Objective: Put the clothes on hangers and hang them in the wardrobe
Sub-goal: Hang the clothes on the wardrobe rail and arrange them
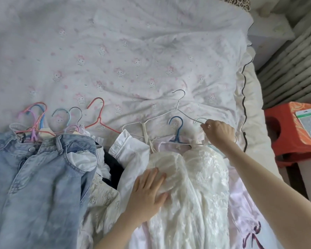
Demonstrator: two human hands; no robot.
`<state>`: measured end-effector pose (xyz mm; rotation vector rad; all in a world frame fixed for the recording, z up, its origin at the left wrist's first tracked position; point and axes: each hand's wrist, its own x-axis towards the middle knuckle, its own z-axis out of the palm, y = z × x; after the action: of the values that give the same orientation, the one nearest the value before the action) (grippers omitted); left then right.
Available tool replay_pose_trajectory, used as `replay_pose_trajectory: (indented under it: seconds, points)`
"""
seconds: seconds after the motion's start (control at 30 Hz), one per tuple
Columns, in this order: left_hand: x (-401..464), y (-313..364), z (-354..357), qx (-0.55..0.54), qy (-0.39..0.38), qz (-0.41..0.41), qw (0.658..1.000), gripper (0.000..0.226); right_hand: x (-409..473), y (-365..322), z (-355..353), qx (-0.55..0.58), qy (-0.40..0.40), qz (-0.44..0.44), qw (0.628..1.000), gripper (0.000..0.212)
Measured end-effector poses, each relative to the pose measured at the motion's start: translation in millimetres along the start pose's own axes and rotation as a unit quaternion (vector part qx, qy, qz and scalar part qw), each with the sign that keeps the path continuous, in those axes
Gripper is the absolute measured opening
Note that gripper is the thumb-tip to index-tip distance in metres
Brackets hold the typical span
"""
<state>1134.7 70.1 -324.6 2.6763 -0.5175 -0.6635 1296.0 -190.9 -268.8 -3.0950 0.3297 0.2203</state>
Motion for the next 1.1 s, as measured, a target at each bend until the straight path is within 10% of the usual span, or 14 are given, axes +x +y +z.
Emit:
replay_pose_trajectory:
  seconds: [0.13, 0.23, 0.63, 0.87, 1.1]
  points:
    - [-20, -2, -13, -0.054, -0.007, 0.002, 0.999, 0.083, -43, 19, -26, 0.048, 0.139, -0.020, 0.989, 0.042]
    - [-43, 3, -29, -0.118, 0.016, -0.014, 0.993, 0.060, -79, 27, -49, 0.093, 0.206, -0.040, 0.973, 0.047]
    - [-99, 105, -191, -0.012, 0.446, 0.186, 0.875, 0.045, -246, 93, -167, 0.211, 0.373, -0.017, 0.903, 0.040]
    - [-141, 240, -241, 0.031, 0.472, 0.350, 0.809, 0.039, -404, 177, -258, 0.154, 0.491, 0.070, 0.855, 0.046]
    - [-216, 386, -205, -0.132, 0.331, 0.531, 0.769, 0.041, -631, 223, -296, -0.017, 0.562, 0.229, 0.794, 0.043]
